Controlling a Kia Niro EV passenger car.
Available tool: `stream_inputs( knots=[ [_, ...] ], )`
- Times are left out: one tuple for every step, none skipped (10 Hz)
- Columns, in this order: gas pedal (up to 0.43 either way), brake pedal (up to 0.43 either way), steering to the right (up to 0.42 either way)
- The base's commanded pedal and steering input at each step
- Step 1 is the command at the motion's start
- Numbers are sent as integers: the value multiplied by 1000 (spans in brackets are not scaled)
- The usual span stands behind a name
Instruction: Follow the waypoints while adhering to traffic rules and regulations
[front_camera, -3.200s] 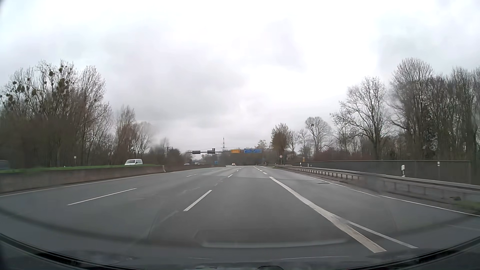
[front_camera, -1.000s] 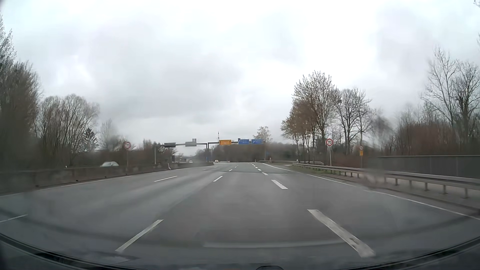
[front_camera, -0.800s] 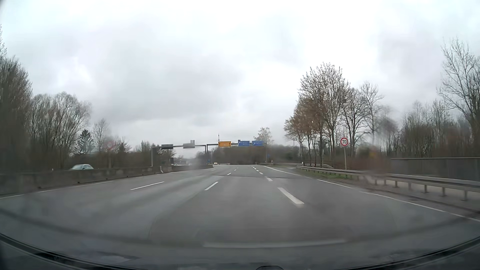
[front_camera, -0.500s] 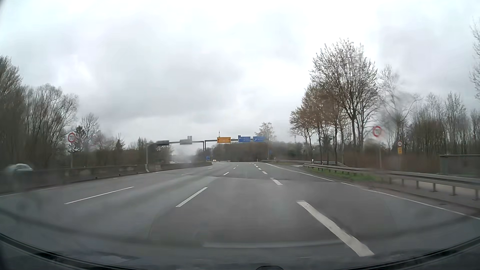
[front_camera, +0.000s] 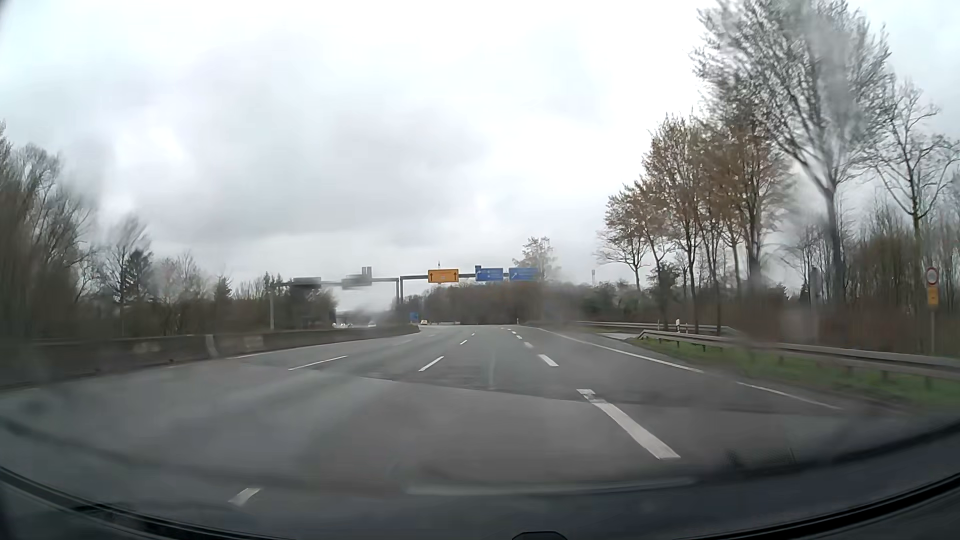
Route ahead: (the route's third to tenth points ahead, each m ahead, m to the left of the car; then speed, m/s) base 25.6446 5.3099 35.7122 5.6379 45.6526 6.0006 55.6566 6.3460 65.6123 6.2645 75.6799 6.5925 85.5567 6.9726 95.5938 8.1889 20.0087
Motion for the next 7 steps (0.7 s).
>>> stream_inputs(
  knots=[
    [197,0,-2],
    [197,0,-2],
    [209,0,-2],
    [209,0,-1],
    [209,0,-1],
    [209,0,-1],
    [209,0,0]
  ],
)
